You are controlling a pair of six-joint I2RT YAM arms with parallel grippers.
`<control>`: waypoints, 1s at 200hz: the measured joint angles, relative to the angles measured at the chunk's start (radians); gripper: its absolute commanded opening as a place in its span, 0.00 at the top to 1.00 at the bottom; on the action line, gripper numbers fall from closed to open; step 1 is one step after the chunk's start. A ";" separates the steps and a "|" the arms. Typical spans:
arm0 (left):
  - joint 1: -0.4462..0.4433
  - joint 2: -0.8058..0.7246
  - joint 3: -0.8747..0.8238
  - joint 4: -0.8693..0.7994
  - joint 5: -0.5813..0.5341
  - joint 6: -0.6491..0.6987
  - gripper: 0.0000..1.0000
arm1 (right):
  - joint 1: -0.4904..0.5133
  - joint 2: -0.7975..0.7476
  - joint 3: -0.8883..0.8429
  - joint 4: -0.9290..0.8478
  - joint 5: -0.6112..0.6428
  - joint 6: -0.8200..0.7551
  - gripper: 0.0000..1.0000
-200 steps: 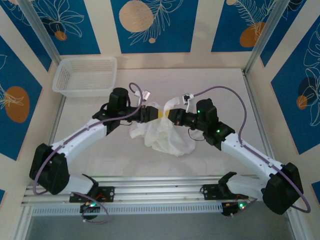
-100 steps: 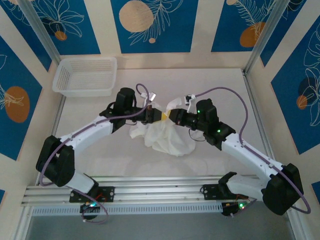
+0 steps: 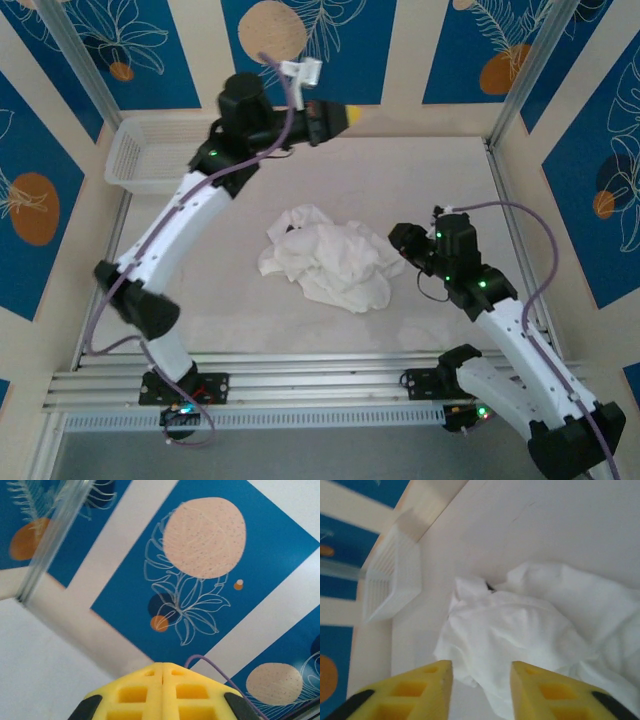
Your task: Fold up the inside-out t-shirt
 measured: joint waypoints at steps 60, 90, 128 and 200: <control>-0.172 0.290 0.135 -0.165 -0.121 0.107 0.52 | -0.012 -0.151 0.305 -0.115 0.127 -0.109 0.42; -0.085 0.010 -0.216 -0.240 -0.236 0.180 0.42 | 0.026 0.003 0.334 -0.103 0.017 -0.211 0.43; 0.142 -0.474 -0.497 -0.349 -0.415 0.242 0.40 | 0.286 0.394 0.406 -0.102 0.010 -0.384 0.41; 0.255 -0.899 -0.846 -0.656 -0.657 0.268 0.39 | 0.578 1.254 1.042 -0.214 0.075 -0.777 0.41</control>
